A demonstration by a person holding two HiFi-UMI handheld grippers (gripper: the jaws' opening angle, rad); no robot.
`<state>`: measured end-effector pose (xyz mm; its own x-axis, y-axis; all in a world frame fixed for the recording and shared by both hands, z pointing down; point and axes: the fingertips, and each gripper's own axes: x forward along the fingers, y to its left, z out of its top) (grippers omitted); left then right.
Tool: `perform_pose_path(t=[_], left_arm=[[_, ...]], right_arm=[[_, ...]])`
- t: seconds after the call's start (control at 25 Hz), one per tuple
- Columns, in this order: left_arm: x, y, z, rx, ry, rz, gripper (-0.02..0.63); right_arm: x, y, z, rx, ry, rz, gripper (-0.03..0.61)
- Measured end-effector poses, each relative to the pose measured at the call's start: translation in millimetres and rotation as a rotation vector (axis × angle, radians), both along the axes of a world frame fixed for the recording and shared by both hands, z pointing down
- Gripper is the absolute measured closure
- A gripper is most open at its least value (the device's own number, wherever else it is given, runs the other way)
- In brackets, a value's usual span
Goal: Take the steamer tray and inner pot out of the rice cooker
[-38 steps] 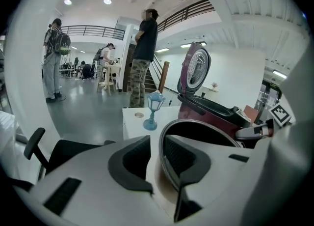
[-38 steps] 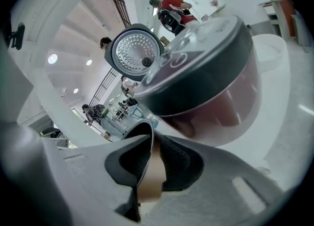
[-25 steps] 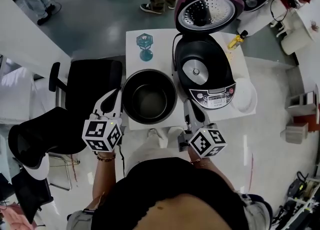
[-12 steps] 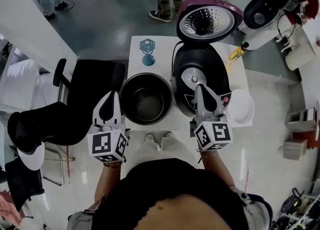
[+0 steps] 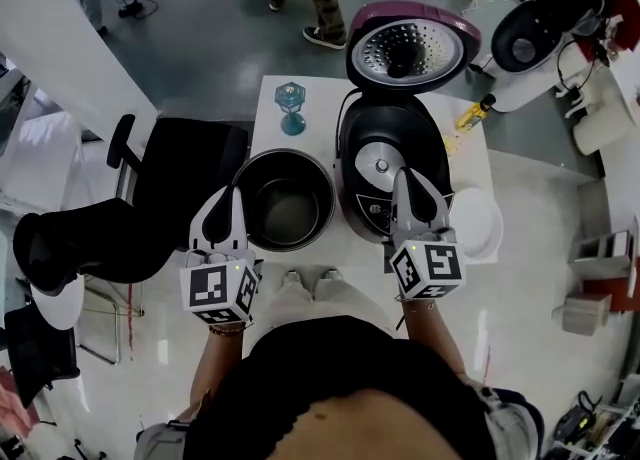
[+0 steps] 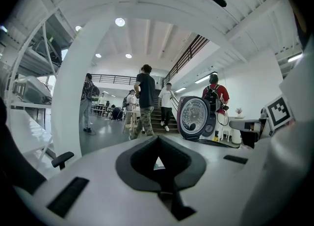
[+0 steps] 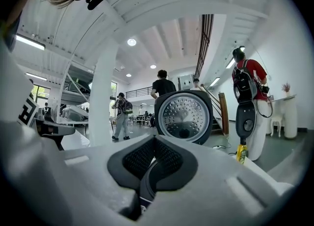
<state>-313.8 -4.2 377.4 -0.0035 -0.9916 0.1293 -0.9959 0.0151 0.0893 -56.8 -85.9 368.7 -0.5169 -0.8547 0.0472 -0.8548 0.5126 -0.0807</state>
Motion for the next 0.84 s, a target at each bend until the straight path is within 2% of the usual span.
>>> perform_pose_path(t=[0.4, 0.64, 0.84], left_arm=[[6.1, -4.8, 11.4, -0.039, 0.012, -0.020, 0.609], [2.4, -7.4, 16.2, -0.057, 0.018, -0.033, 0.609], [5.4, -6.4, 24.8, -0.101, 0.011, -0.019, 0.609]], right_arm=[[-3.7, -7.5, 0.0, 0.009, 0.005, -0.060, 0.574], [0.4, -14.2, 3.3, -0.004, 0.007, -0.050, 0.574], [1.0, -16.2, 6.9, -0.020, 0.014, -0.057, 0.574]])
